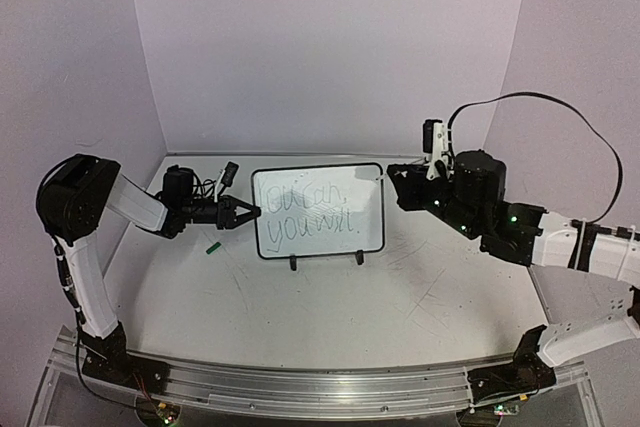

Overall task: Write a sentence on the whiteboard
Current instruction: Write a sentence on the whiteboard, then pick up the pen cap from the center of the board.

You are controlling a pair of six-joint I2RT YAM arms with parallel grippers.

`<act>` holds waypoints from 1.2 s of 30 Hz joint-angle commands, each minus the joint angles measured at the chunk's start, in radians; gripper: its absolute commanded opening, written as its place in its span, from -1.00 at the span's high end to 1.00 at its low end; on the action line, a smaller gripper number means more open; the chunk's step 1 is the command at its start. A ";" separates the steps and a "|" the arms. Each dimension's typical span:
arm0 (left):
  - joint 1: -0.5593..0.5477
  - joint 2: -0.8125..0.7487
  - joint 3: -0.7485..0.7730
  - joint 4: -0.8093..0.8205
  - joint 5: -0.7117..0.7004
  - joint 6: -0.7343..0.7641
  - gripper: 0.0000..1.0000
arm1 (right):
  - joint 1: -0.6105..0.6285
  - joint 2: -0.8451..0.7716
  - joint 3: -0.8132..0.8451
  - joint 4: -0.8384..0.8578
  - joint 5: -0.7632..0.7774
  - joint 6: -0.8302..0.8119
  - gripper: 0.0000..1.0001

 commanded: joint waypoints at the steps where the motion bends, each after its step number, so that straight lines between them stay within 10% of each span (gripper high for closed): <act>1: -0.006 -0.094 0.011 -0.014 -0.052 -0.016 0.14 | -0.006 -0.021 -0.002 -0.075 0.024 -0.086 1.00; 8: 0.024 -0.262 -0.030 -0.060 -0.074 -0.097 -0.66 | -0.005 -0.084 -0.032 -0.054 0.051 -0.190 1.00; 13: 0.039 -0.462 -0.157 -0.182 -0.221 -0.341 -0.56 | -0.005 -0.138 -0.094 0.007 0.050 -0.237 1.00; 19: 0.038 -0.629 -0.110 -0.875 -0.499 -0.331 -0.52 | -0.008 -0.198 -0.195 0.088 0.044 -0.252 1.00; 36: -0.005 -0.087 0.322 -1.318 -0.761 0.021 -0.16 | -0.011 -0.285 -0.280 0.118 -0.002 -0.237 1.00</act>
